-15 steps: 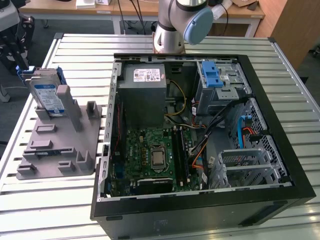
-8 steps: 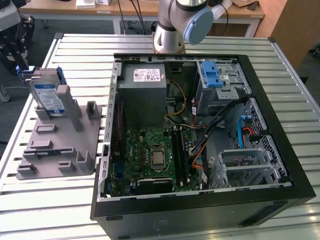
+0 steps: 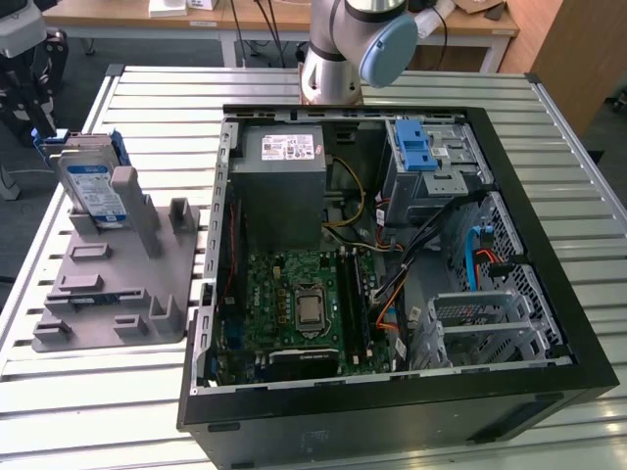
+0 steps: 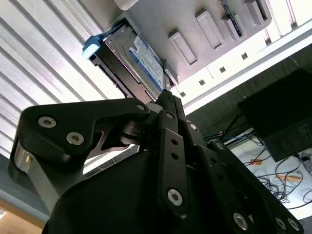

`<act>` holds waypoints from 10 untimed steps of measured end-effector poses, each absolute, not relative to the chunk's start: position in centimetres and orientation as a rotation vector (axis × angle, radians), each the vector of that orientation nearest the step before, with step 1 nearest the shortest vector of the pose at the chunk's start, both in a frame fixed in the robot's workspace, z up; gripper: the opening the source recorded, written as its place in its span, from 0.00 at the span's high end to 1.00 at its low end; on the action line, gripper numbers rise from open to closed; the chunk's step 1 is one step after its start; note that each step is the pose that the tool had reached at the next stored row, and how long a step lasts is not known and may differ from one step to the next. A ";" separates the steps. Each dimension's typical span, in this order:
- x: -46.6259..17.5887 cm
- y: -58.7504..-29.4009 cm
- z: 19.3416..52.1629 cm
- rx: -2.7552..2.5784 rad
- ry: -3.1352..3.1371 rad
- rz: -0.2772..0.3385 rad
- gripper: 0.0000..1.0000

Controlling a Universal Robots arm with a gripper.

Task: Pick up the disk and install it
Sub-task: 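Pick up the disk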

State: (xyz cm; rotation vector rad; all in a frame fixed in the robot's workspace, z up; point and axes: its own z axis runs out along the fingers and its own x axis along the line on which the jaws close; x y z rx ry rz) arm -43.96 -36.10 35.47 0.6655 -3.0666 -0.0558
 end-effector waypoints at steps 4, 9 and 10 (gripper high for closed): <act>-44.0 -36.1 35.5 0.769 -3.041 -0.056 0.85; -44.0 -36.1 35.4 0.905 -3.002 -0.055 0.85; -44.0 -36.1 35.4 0.931 -2.993 -0.055 0.85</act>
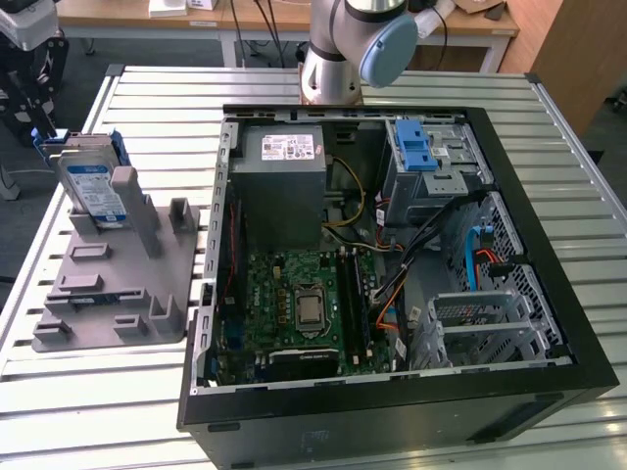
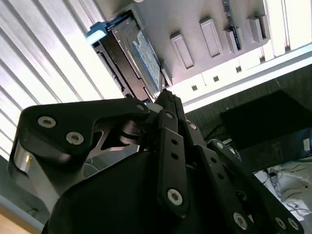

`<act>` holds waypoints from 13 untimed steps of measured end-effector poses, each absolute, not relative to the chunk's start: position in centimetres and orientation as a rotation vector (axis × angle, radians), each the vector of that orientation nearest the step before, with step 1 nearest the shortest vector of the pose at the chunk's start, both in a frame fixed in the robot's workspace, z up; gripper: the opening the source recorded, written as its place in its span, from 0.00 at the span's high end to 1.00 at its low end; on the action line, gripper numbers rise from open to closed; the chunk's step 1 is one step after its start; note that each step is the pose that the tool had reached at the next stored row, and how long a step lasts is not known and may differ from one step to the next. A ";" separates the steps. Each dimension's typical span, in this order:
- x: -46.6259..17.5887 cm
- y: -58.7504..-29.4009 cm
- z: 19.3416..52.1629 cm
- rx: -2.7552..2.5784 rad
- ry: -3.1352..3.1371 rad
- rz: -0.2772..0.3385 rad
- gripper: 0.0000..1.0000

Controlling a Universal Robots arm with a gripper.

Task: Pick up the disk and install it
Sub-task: 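Pick up the disk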

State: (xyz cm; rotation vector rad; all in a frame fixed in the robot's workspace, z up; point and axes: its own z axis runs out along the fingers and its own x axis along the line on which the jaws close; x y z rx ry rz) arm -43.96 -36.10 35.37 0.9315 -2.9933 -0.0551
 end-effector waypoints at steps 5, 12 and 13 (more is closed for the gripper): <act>-44.0 -36.1 35.3 1.066 -2.946 -0.055 0.85; -44.0 -36.1 35.2 1.251 -2.870 -0.054 0.85; -44.0 -36.1 35.2 1.277 -2.859 -0.054 0.85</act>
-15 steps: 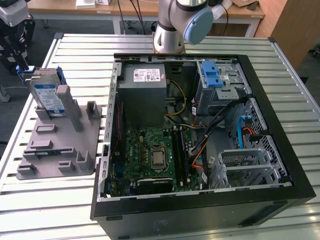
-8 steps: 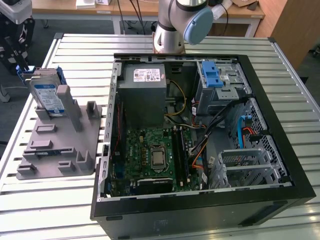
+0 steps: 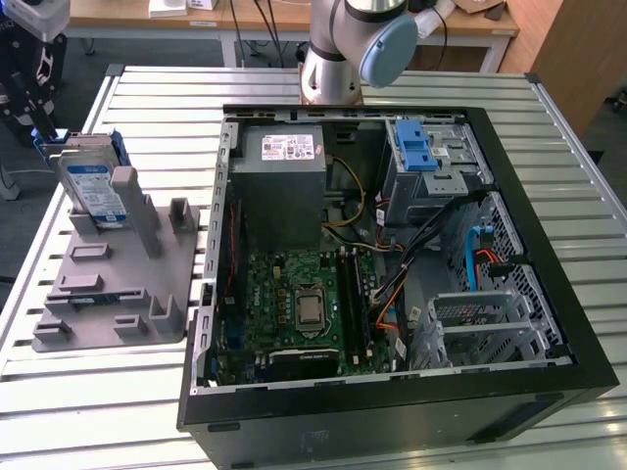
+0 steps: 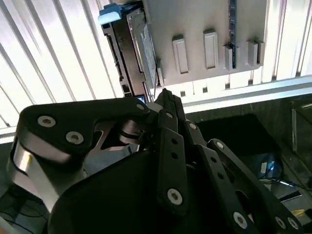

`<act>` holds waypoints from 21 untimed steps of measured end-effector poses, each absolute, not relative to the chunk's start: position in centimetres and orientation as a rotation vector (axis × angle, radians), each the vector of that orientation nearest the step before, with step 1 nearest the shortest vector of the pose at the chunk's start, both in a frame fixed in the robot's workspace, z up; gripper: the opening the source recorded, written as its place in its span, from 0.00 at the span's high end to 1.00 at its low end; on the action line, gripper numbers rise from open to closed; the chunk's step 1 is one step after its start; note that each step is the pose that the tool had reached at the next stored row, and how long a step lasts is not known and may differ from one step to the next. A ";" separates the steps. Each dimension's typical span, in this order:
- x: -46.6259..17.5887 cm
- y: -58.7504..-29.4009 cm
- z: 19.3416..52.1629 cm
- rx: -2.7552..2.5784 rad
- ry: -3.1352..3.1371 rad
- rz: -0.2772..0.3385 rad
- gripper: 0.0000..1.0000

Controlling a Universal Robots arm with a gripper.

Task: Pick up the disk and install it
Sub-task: 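Pick up the disk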

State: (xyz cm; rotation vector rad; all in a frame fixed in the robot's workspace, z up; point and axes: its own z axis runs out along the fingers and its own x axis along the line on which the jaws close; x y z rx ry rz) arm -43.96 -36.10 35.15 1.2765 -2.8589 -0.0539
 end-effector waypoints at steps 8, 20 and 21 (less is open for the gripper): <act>-44.0 -36.1 35.0 1.468 -2.763 -0.054 0.85; -44.0 -36.1 35.0 1.579 -2.701 -0.056 0.85; -44.0 -36.1 35.0 1.603 -2.686 -0.055 0.85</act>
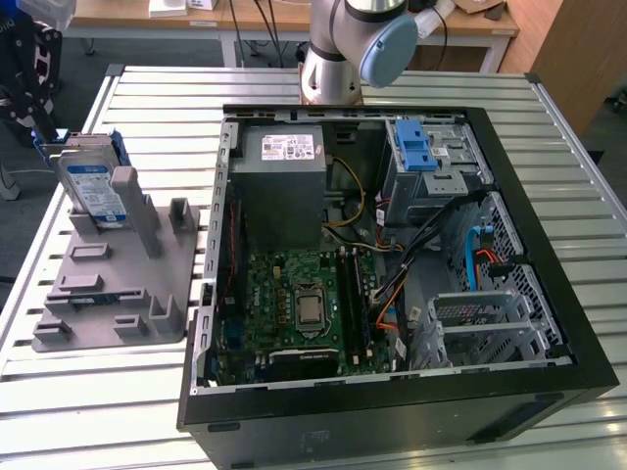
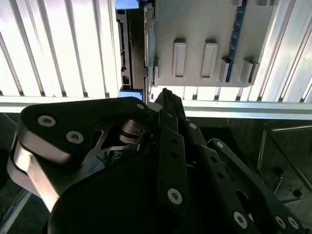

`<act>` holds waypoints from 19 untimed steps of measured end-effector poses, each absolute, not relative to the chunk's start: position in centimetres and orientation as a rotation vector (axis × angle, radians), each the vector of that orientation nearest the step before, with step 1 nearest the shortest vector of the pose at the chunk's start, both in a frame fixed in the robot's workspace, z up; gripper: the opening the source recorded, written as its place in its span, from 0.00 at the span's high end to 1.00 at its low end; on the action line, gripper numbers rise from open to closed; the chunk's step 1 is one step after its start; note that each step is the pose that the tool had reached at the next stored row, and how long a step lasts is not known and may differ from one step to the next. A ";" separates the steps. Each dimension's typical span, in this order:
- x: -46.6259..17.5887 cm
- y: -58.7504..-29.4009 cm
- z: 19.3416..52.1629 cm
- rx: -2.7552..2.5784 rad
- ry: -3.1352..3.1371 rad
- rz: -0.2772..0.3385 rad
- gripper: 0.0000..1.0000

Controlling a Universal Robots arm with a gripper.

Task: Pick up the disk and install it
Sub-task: 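Pick up the disk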

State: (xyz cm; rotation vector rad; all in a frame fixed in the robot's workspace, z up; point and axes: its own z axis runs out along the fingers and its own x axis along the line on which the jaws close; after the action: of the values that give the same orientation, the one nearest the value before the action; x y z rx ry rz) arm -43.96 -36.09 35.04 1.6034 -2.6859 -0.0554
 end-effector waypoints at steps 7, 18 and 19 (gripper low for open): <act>-44.0 -35.4 35.0 1.693 -2.631 -0.053 0.85; -44.0 -35.0 34.7 1.890 -2.490 -0.051 0.85; -44.0 -35.0 34.7 1.913 -2.473 -0.051 0.85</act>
State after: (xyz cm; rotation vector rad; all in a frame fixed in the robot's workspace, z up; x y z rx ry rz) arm -43.99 -34.99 34.68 1.9125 -2.4729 -0.0506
